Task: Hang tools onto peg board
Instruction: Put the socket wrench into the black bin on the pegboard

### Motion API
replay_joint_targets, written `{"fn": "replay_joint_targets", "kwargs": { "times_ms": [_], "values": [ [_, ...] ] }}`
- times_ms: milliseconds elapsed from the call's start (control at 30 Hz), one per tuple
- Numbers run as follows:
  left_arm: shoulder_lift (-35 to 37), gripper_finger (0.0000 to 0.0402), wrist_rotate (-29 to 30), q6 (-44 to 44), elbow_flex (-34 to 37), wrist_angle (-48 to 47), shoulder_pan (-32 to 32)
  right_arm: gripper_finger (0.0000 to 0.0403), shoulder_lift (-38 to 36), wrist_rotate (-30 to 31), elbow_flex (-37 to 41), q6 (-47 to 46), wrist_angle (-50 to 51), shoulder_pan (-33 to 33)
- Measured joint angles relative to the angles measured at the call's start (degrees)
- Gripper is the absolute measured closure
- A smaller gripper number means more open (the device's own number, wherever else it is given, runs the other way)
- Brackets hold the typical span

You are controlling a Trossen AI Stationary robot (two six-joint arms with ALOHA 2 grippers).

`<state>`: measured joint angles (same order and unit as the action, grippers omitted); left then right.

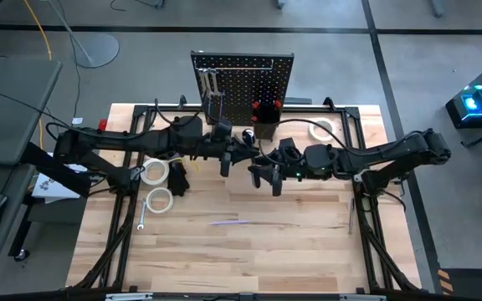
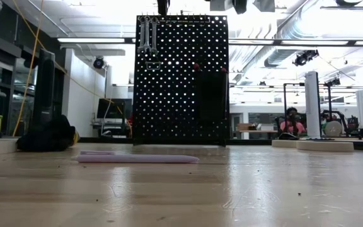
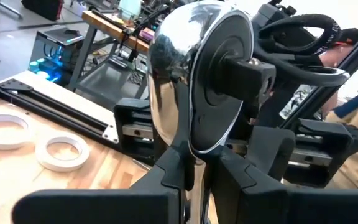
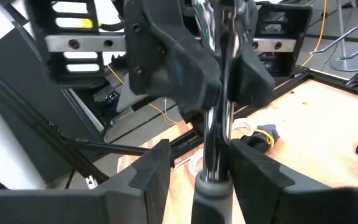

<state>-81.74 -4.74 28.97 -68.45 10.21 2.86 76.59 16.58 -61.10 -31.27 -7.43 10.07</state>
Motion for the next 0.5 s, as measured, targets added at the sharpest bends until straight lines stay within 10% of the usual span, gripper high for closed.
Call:
{"fn": "replay_joint_targets", "kwargs": {
  "times_ms": [233,500],
  "values": [
    [-1.3,0.0367,-0.2,0.9,0.0,0.0,-0.4,0.0269,0.9,-1.1,0.0,-0.9,-1.1,-0.4],
    [-1.3,0.0367,-1.0,0.7,0.0,0.1,-0.4,0.0375,0.9,-0.5,0.0,-2.0,-1.0,0.0]
  ]
}}
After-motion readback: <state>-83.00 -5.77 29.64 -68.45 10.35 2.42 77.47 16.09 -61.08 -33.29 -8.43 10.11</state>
